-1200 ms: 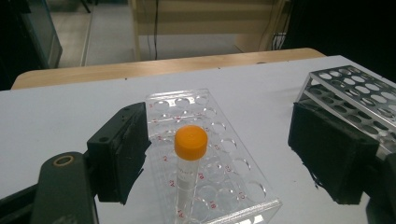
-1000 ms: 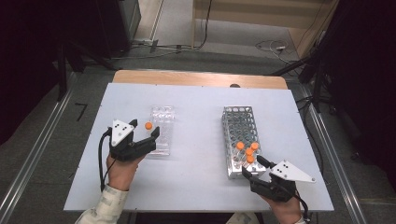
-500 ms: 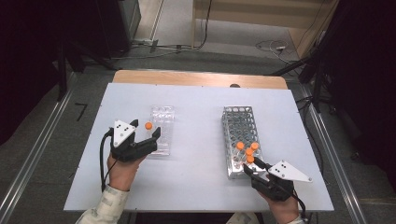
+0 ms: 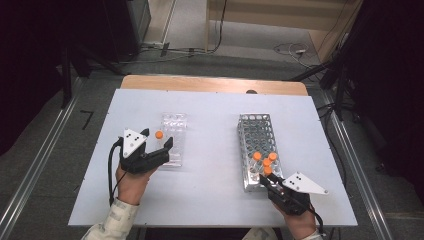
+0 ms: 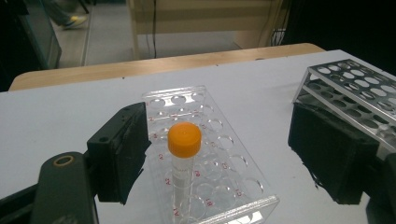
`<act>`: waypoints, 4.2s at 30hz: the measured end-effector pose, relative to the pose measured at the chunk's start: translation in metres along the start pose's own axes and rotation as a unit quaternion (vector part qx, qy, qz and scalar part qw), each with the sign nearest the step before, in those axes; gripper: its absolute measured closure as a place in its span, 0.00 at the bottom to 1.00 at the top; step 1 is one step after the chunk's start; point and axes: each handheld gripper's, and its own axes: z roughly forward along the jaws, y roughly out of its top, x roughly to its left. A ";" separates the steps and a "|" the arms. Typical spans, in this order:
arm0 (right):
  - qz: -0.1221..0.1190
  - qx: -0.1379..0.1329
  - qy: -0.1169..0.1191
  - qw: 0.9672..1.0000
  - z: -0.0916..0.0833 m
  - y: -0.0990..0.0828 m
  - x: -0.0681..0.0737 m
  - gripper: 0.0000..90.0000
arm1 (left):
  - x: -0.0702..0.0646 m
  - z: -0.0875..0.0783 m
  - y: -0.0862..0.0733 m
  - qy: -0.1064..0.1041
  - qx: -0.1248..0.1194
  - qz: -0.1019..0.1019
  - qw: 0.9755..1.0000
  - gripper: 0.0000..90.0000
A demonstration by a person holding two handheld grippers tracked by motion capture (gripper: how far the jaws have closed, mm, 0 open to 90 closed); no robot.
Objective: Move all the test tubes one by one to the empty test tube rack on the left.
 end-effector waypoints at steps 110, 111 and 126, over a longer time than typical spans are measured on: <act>-0.052 -0.015 0.118 0.992 0.063 0.060 0.068 0.80 | -0.013 -0.003 0.002 -0.021 -0.003 0.011 1.000 0.23; -0.051 -0.014 0.119 0.991 0.065 0.060 0.070 0.80 | -0.014 -0.002 0.002 -0.023 -0.004 0.013 1.000 0.23; -0.060 -0.005 0.131 0.990 0.082 0.065 0.082 0.80 | -0.035 -0.002 0.000 -0.055 0.003 0.033 0.998 0.23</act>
